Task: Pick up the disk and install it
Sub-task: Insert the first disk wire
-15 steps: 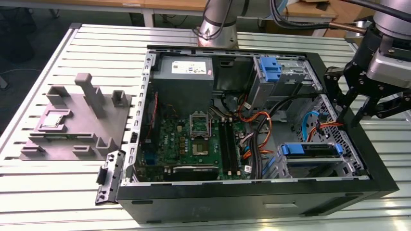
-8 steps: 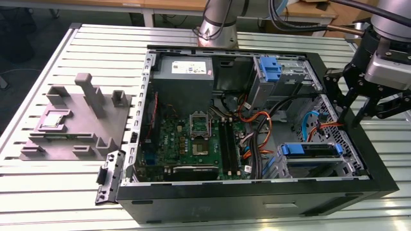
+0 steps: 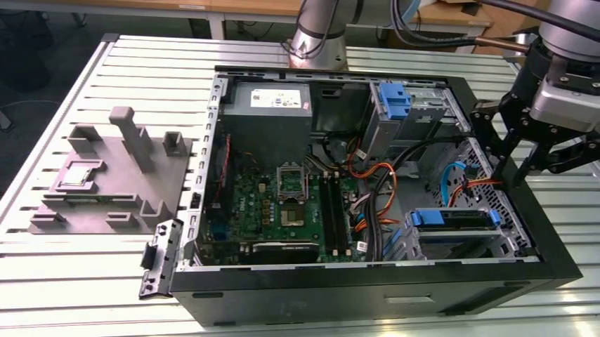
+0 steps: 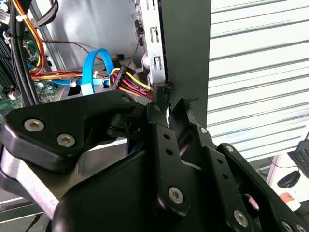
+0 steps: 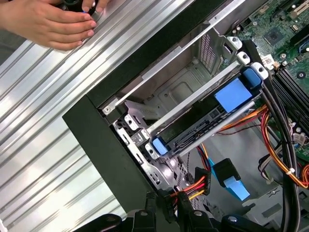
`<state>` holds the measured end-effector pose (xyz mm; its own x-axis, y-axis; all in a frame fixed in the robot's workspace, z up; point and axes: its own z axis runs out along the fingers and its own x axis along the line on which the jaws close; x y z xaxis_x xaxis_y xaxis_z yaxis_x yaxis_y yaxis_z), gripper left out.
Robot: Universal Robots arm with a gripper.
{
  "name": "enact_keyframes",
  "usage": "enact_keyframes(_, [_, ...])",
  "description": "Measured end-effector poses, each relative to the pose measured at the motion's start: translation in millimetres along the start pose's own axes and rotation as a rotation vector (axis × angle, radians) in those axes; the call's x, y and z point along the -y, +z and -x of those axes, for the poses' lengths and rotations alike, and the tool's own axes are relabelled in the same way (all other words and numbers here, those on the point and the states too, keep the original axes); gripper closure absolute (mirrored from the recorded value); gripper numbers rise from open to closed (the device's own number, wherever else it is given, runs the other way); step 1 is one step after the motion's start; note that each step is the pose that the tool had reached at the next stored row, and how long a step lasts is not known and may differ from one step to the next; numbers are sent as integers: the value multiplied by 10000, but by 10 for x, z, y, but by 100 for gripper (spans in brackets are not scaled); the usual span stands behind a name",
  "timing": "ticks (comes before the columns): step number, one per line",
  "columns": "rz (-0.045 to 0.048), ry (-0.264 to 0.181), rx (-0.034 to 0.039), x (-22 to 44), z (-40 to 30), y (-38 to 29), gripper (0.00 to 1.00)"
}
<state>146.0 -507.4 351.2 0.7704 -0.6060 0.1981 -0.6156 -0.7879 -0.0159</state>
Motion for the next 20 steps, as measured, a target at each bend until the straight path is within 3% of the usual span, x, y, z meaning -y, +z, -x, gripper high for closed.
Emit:
enact_keyframes(9, [42,-128,-52,-2,4,15,70])
enact_keyframes(11, [41,-130,-53,-1,4,15,82])
enact_keyframes(12, [39,-130,-51,-1,4,14,82])
enact_keyframes(16, [42,-129,-45,-1,-9,-48,83])
enact_keyframes(20, [41,-130,-43,-1,-9,-51,83])
